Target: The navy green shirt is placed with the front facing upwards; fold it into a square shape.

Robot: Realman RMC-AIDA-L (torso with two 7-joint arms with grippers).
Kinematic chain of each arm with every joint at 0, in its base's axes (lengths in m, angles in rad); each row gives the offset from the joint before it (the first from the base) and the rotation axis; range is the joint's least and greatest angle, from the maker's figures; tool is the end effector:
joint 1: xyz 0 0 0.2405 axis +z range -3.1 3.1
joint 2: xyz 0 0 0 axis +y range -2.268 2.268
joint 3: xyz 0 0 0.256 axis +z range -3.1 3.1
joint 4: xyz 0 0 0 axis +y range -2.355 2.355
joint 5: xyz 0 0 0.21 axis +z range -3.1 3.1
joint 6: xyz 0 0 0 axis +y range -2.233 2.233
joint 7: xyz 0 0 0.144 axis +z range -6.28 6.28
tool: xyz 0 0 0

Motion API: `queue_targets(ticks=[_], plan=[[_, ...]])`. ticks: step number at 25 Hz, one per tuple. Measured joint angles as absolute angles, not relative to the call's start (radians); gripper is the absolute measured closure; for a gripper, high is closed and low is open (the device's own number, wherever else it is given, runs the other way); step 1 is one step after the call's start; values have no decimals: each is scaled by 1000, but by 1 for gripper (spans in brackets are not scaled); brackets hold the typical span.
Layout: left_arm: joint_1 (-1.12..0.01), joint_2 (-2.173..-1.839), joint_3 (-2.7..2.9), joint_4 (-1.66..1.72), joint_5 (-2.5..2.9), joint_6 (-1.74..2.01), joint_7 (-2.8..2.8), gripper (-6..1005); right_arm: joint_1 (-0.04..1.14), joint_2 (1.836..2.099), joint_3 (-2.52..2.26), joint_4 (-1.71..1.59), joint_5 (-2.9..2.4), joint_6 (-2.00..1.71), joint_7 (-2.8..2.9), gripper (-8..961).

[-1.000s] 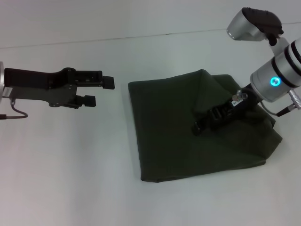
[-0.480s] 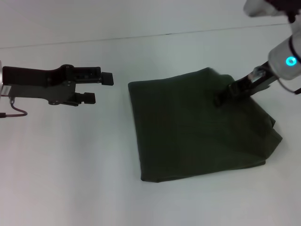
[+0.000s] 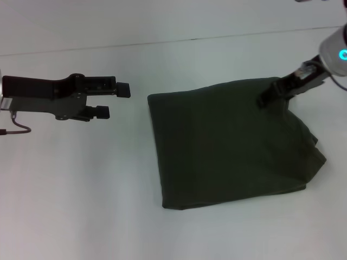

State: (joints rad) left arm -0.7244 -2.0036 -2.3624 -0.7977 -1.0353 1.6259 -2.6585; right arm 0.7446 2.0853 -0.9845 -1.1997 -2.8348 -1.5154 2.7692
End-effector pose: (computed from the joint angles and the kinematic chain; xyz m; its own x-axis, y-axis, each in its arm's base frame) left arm -0.1975 0.3798 0.0334 0.1722 0.9519 0.2532 0.9453 -0.2320 0.2292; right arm 0.2110 0.4009 0.0552 0.4398 -0.8911 -0.1120 -0.7567 -0.3005 -0.5806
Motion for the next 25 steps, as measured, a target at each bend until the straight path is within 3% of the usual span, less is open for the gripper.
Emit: queue_targets(ticks=[10, 12, 13, 17, 25], plan=[[-717, -1999, -2372, -798, -1035, 1626, -2656, 49, 774, 2069, -999, -1110, -2605, -1616, 2718, 220], [-715, -1998, -2378, -798, -1034, 1626, -2655, 49, 773, 2057, -997, -1106, -2610, -1662, 2716, 221], [-715, -1998, -2384, -798, -1034, 1625, -2654, 49, 770, 2037, -995, -1106, -2610, -1710, 2719, 221], [-715, -1998, -2387, -798, -1034, 1625, -2647, 49, 764, 2018, -984, -1106, -2615, -1759, 2726, 221], [-713, -2000, -2387, -798, -1034, 1624, -2645, 50, 749, 2036, -1001, -1068, -2803, -1816, 2715, 221]])
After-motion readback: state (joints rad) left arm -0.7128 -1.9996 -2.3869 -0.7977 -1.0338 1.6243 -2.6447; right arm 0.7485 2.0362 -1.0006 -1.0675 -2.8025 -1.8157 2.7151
